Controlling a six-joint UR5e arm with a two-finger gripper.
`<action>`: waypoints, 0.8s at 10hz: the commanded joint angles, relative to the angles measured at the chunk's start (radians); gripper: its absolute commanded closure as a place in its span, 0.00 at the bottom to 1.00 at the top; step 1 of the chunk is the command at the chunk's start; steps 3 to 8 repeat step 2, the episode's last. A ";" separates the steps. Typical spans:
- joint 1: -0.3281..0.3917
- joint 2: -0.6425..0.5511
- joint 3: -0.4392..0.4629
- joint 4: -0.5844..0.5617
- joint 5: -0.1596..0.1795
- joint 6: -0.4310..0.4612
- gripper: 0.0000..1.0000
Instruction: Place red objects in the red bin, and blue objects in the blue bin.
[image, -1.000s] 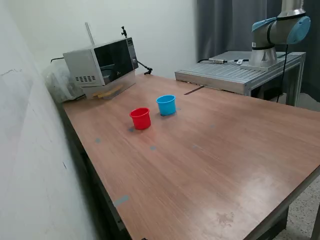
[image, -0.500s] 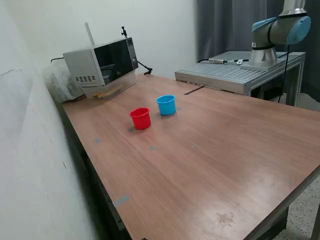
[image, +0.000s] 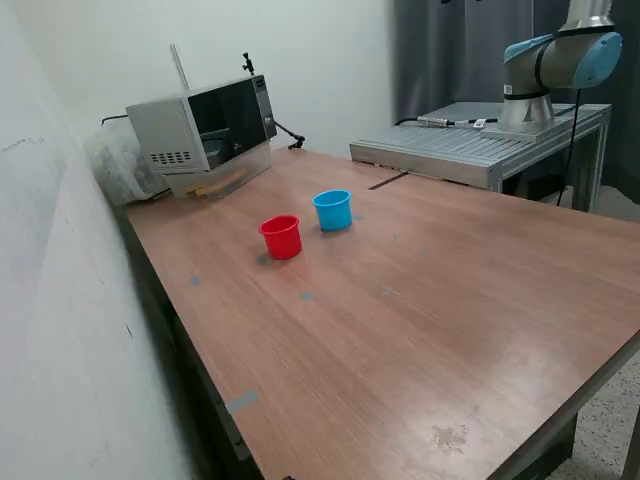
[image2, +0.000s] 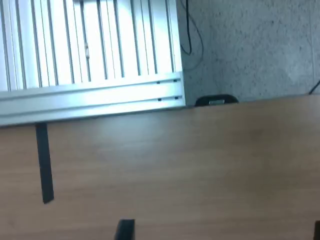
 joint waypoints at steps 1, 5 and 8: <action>-0.001 -0.011 0.018 0.057 -0.002 -0.002 0.00; -0.001 -0.010 0.015 0.135 -0.002 -0.002 0.00; -0.001 -0.010 0.015 0.135 -0.002 -0.002 0.00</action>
